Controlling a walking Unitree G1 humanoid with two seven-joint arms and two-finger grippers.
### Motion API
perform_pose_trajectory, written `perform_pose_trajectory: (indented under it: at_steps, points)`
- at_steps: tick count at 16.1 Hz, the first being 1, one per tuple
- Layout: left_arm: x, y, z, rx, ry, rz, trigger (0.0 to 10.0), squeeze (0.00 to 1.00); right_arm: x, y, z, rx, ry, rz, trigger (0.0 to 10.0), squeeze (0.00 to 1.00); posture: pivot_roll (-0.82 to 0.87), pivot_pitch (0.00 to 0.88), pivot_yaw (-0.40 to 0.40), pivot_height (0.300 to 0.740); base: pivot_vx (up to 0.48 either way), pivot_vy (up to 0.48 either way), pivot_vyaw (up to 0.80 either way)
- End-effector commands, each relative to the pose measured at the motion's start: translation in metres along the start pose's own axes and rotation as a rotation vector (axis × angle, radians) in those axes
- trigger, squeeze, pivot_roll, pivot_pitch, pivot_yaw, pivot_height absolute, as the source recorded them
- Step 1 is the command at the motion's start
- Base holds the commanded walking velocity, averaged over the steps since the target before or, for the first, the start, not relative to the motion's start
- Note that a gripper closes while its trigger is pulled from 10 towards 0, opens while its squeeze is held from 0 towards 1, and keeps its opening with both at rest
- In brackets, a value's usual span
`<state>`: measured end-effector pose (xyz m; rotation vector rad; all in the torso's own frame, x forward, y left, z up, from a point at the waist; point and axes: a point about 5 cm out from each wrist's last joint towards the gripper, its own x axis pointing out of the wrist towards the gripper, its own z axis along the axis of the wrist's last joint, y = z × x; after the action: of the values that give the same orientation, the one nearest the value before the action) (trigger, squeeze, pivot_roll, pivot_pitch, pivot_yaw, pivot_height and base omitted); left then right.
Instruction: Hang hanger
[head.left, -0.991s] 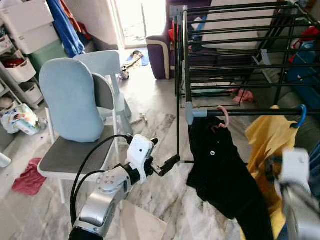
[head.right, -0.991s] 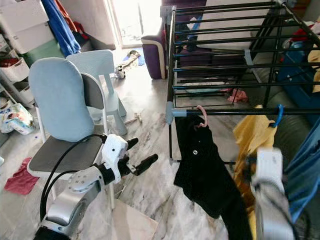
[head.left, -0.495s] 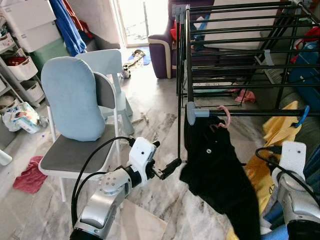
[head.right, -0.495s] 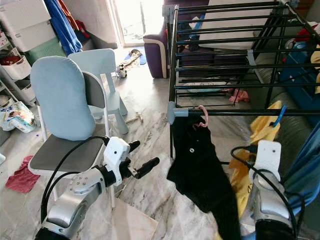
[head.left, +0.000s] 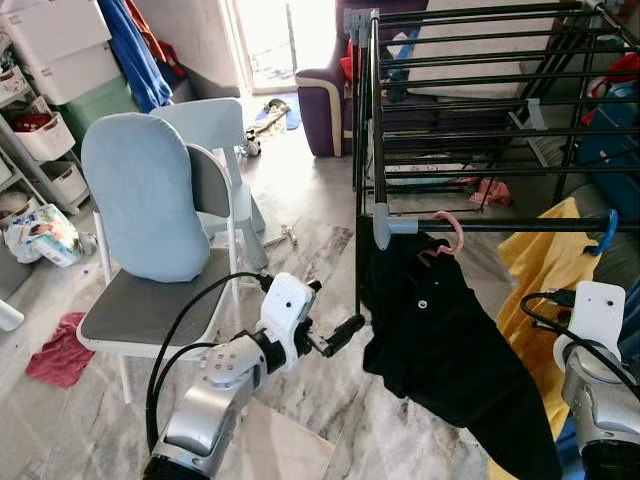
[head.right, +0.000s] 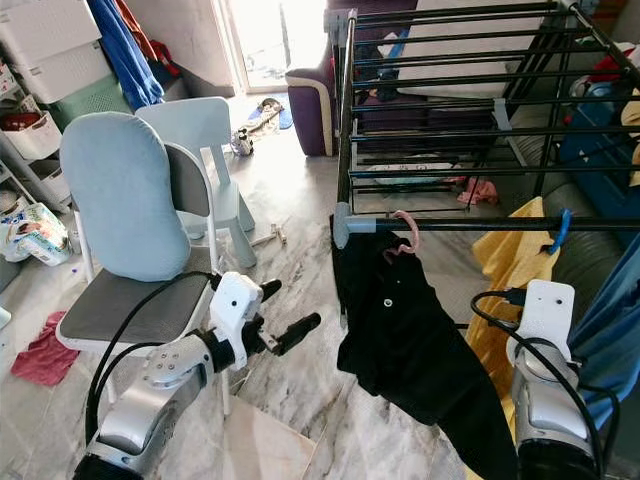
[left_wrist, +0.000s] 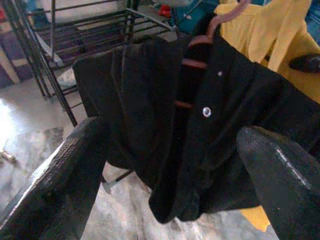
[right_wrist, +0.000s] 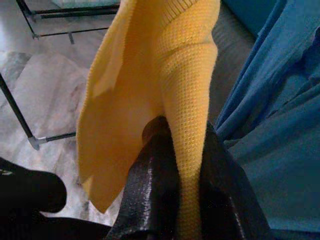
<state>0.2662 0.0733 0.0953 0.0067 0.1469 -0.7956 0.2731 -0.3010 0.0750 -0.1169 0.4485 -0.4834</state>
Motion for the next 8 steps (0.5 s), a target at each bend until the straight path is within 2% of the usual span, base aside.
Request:
perform_pose_trajectory:
  at_steps: [1, 4, 5, 7, 8]
  points:
    - [0.001, 0.005, 0.003, 0.019, -0.007, 0.043, 10.0, 0.00, -0.001, 0.002, 0.007, 0.007, -0.048, 0.003, 0.0, 0.00, -0.21, 0.000, 0.084, 0.740, 0.000, 0.000, 0.00]
    - [0.000, 0.010, 0.001, 0.009, -0.017, 0.113, 10.0, 0.00, -0.020, 0.000, 0.035, 0.043, -0.273, -0.026, 0.0, 0.00, -0.23, 0.000, 0.080, 0.740, 0.000, 0.000, 0.00]
    - [0.000, 0.012, 0.001, 0.020, -0.017, 0.122, 10.0, 0.00, -0.035, -0.001, 0.040, 0.055, -0.340, -0.041, 0.0, 0.00, -0.23, 0.000, 0.086, 0.740, 0.000, 0.000, 0.00]
    - [0.001, 0.015, 0.003, 0.032, -0.023, 0.135, 10.0, 0.00, -0.051, -0.001, 0.040, 0.050, -0.395, -0.027, 0.0, 0.00, -0.24, 0.000, 0.094, 0.740, 0.000, 0.000, 0.00]
    - [0.003, 0.011, 0.002, 0.038, -0.023, 0.140, 10.0, 0.00, -0.067, 0.002, 0.015, 0.002, -0.353, 0.020, 9.5, 0.00, -0.25, 0.000, 0.096, 0.740, 0.000, 0.000, 0.00]
